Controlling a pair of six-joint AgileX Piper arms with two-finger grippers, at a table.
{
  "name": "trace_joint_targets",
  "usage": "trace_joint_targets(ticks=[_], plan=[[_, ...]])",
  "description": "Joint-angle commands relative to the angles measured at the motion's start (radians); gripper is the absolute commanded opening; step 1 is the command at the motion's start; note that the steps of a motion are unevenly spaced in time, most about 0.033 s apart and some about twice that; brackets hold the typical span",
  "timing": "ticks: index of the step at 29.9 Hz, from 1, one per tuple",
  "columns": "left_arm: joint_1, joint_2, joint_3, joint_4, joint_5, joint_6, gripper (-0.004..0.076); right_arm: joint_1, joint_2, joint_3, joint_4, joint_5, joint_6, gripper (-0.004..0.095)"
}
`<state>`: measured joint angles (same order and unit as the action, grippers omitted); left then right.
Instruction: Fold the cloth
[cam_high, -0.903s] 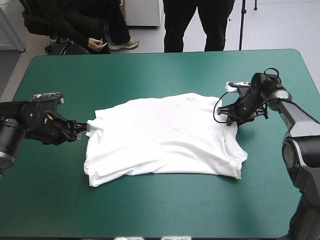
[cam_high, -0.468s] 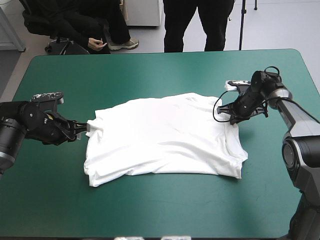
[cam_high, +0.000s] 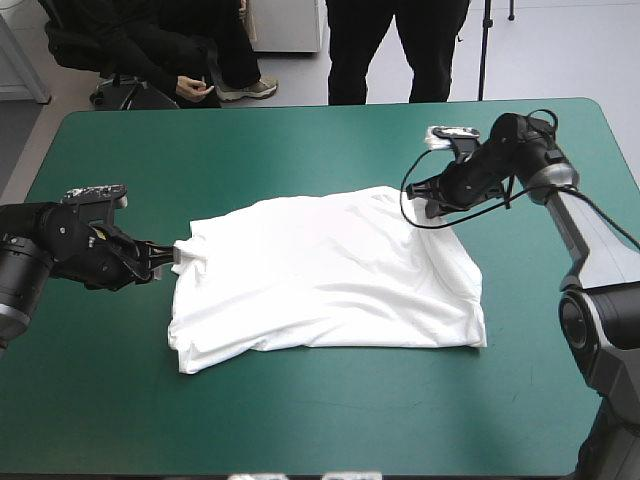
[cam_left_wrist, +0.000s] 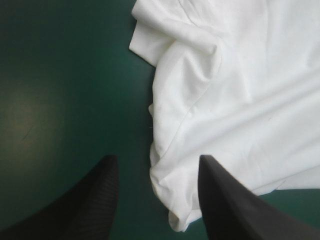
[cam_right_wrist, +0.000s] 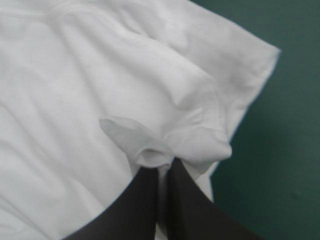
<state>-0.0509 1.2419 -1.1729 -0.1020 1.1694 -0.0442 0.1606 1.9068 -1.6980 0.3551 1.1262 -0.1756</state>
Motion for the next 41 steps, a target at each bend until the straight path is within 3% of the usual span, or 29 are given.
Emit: trace_joint_targets(ticks=[1,10,18,20,27,33,41], plan=[[0.000,-0.023,-0.035,-0.012,-0.021,-0.003,0.0359,0.071,-0.053,-0.031,0.036,-0.043,-0.016,-0.0017],[0.000,-0.023,-0.035,-0.012,-0.017,-0.003,0.0359,0.195,0.033,-0.031,0.038,-0.117,-0.032,0.0009],[0.000,-0.023,-0.035,-0.025,0.000,-0.003,0.0359,0.201,0.128,-0.031,0.065,0.002,-0.034,0.0430],[0.000,-0.023,-0.035,-0.019,-0.003,-0.003,0.0359,0.201,0.118,-0.035,0.081,0.002,-0.069,0.0480],[-0.015,-0.034,-0.052,-0.038,0.047,0.096,0.0362,0.191,-0.029,-0.063,-0.010,0.059,-0.071,0.0483],[-0.113,-0.034,-0.058,-0.037,0.103,0.076,0.0385,0.159,-0.203,-0.059,-0.026,0.112,-0.052,0.0483],[-0.316,-0.034,-0.054,0.194,0.121,-0.219,0.0388,0.159,-0.390,-0.057,-0.078,0.121,-0.024,0.0482]])
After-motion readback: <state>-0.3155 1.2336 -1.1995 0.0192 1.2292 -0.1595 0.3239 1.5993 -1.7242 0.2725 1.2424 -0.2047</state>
